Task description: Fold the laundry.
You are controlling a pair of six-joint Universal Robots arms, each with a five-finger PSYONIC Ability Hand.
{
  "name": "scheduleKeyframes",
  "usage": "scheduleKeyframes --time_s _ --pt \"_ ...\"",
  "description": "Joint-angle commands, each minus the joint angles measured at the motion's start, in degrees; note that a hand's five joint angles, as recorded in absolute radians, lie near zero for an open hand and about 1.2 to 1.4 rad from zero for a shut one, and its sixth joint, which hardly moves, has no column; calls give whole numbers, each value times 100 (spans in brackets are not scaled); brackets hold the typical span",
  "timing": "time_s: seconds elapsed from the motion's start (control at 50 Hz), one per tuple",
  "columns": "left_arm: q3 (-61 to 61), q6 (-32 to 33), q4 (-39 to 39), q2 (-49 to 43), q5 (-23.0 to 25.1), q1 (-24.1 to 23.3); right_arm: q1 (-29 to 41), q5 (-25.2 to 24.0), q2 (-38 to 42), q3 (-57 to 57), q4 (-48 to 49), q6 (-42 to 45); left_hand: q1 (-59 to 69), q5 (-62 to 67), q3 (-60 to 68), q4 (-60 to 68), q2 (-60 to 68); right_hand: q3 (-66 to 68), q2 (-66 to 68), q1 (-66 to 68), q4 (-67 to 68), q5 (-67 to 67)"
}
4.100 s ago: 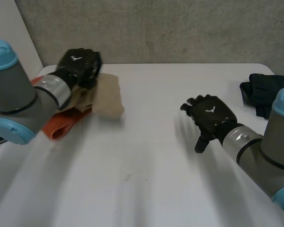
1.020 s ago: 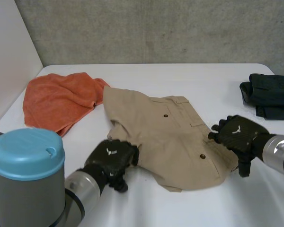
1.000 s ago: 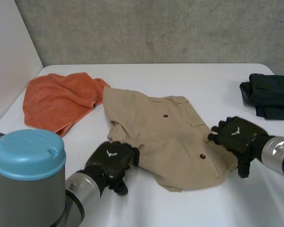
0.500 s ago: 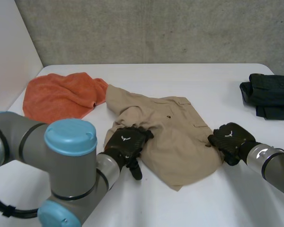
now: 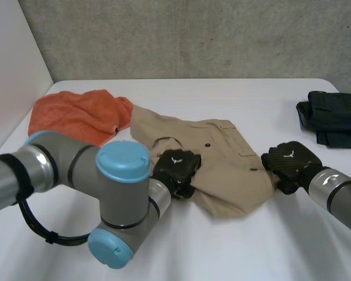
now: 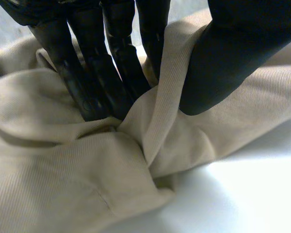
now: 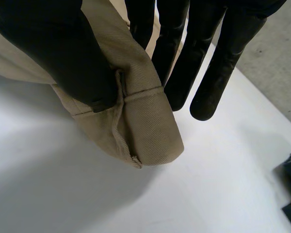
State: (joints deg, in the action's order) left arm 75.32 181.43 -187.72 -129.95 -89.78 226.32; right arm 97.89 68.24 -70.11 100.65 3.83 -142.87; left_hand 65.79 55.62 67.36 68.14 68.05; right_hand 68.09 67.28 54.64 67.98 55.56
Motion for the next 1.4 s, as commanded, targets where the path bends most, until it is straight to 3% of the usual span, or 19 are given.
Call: scheduleKeyframes --time_s 0.02,0.18,0.38,0.6,0.7,0.74,0.8,0.84,0.86,0.88,1.02,1.18,1.3,1.4 --pt "228 50 103 1506 -66 17 55 49 -661 -431 -549 -30 1421 1438 1264 1186 1195 1191 1272 2536 1202 1444" --pt "-253 147 797 3466 13 131 362 58 -1707 -1827 -1226 -521 1421 1438 1264 1186 1195 1191 1272 2536 1202 1444" --pt "-1054 138 1018 3556 75 298 371 84 -2086 -3121 -1217 -1331 1421 1438 1264 1186 1195 1191 1272 2536 1202 1444" --pt "-1239 -107 921 1773 92 984 943 576 -452 -3577 -1095 -1278 1421 1438 1264 1186 1195 1191 1272 2536 1202 1444" --pt "-1695 -275 377 789 136 1221 995 778 620 -4026 -717 -1260 1421 1438 1264 1186 1195 1191 1272 2536 1202 1444" --pt "-1959 -301 17 323 259 1283 1030 935 1110 -4219 -385 -1269 605 621 447 370 378 1191 1272 2536 1202 1444" --pt "-2493 -310 -334 -256 364 1309 1048 1182 1543 -4334 134 -1269 -2146 -2130 -2304 -2381 -2373 1191 1272 2536 1202 1444" --pt "-2785 -310 -415 -512 338 1318 1101 1419 1851 -4396 697 -1261 -3649 -3632 -3806 -3884 -3875 -2821 -2739 -1476 -2810 -2567" --pt "-2925 -319 -424 -600 312 1327 1118 1455 1939 -4413 820 -1252 -4506 -4489 -4663 -4741 -4732 -5455 -5373 -4110 -5444 -5201" --pt "-3092 -319 -432 -706 242 1344 1171 1551 2044 -4439 1056 -1217 -5579 -5562 -5736 -5814 -5805 -5809 -5728 -4464 -5798 -5556" --pt "-2621 -292 -450 -339 101 1292 1224 1798 1783 -4229 1085 -988 -5579 -5562 -5736 -5814 -5805 -5809 -5728 -4464 -5798 -5556" --pt "-443 -170 -503 1392 163 1143 1189 1701 631 -3017 699 -760 -5490 -5474 -5648 -5725 -5717 -5809 -5728 -4464 -5798 -5556" --pt "272 146 -503 1377 163 598 1154 1666 411 -2103 224 -654 -5272 -5256 -5429 -5507 -5498 -5809 -5728 -4464 -5798 -5556" --pt "282 1023 -512 711 119 439 1145 1631 314 -1374 206 -637 -4835 -4819 -4992 -5070 -5061 -5809 -5728 -4464 -5798 -5556"
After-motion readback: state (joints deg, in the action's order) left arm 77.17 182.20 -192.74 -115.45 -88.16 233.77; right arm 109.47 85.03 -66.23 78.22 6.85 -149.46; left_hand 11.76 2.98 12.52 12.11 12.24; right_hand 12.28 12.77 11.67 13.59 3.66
